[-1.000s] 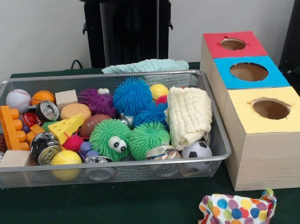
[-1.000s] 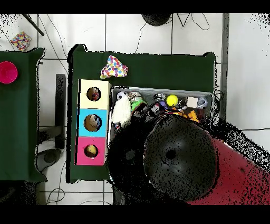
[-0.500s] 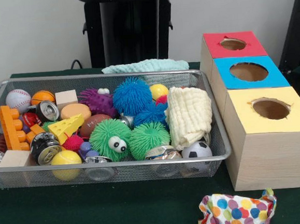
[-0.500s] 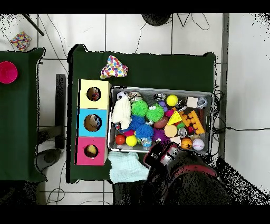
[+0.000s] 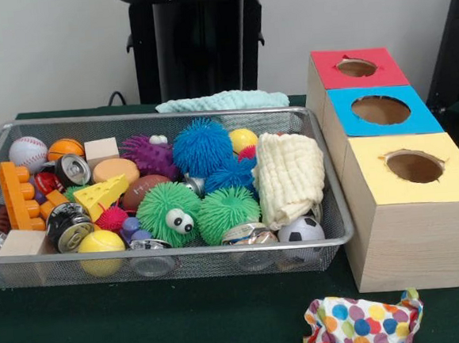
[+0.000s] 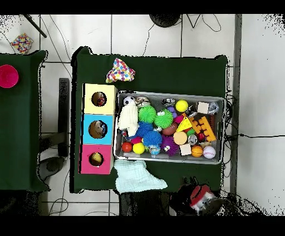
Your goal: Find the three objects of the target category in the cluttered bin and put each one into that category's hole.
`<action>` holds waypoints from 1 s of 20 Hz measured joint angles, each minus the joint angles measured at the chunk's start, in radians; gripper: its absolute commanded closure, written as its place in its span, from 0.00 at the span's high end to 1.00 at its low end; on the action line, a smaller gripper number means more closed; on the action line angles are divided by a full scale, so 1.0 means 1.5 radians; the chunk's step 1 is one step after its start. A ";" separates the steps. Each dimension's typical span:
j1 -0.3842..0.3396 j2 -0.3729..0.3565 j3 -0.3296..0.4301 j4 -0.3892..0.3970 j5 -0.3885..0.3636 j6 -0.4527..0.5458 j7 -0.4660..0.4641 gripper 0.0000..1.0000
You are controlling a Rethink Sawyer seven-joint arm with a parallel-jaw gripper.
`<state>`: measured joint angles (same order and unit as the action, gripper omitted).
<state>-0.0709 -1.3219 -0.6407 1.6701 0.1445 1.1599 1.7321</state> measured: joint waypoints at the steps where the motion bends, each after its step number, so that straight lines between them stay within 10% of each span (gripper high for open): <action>1: -0.015 -0.012 0.000 0.014 -0.005 -0.001 -0.003 1.00; 20: -0.164 -0.090 0.040 0.138 -0.031 -0.100 -0.135 1.00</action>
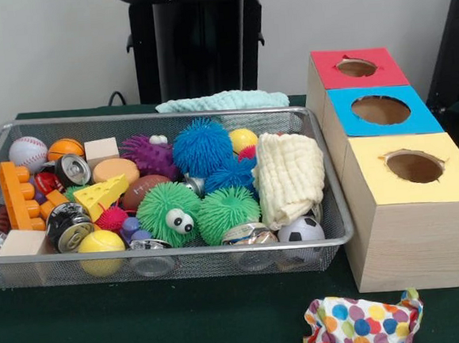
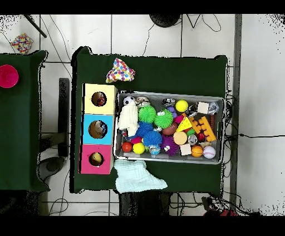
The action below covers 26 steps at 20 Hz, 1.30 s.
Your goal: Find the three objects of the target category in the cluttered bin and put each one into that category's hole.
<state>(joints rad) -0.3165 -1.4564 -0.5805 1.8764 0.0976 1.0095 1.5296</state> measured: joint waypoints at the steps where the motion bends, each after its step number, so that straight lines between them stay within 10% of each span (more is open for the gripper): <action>1: -0.005 -0.002 0.000 0.003 -0.002 -0.004 -0.006 1.00; 26: -0.138 -0.041 0.010 0.018 -0.084 -0.093 -0.200 1.00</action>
<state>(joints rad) -0.5238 -1.5178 -0.5656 1.9032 -0.0289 0.8694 1.2291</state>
